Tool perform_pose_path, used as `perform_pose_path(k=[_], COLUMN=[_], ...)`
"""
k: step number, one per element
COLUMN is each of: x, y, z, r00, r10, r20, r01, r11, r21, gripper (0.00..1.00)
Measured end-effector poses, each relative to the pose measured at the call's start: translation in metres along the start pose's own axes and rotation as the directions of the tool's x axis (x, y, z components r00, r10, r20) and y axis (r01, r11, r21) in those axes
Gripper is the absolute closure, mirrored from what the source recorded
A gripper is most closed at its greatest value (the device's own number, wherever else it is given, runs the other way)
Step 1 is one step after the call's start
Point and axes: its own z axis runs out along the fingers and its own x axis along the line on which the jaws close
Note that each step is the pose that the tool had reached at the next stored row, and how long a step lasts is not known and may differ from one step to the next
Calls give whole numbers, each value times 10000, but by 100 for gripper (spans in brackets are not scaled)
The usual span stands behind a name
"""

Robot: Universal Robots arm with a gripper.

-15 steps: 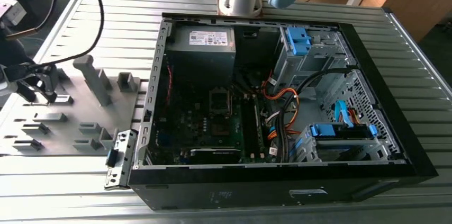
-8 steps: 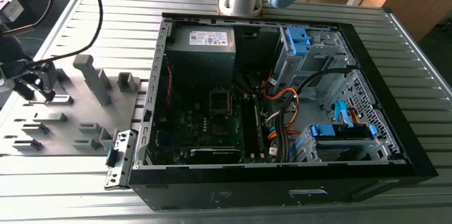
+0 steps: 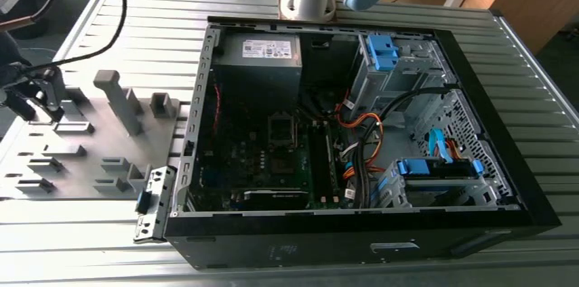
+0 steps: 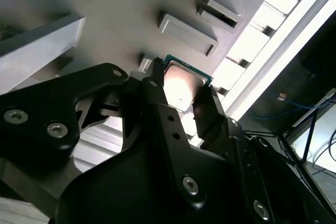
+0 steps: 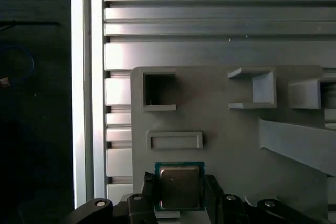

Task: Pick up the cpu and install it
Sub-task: 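Pick up the cpu and move it towards the insertion slot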

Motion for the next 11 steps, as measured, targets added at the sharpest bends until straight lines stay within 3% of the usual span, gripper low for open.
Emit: perform_pose_path(k=[8, 11], x=[-9, -11], y=[6, 7], z=[-339, -372], r00=[10000, 10000], r10=[0, -1], r20=[-2, 1], r01=[0, 1], r11=[10000, 10000], r21=[1, -1], gripper=[53, 53])
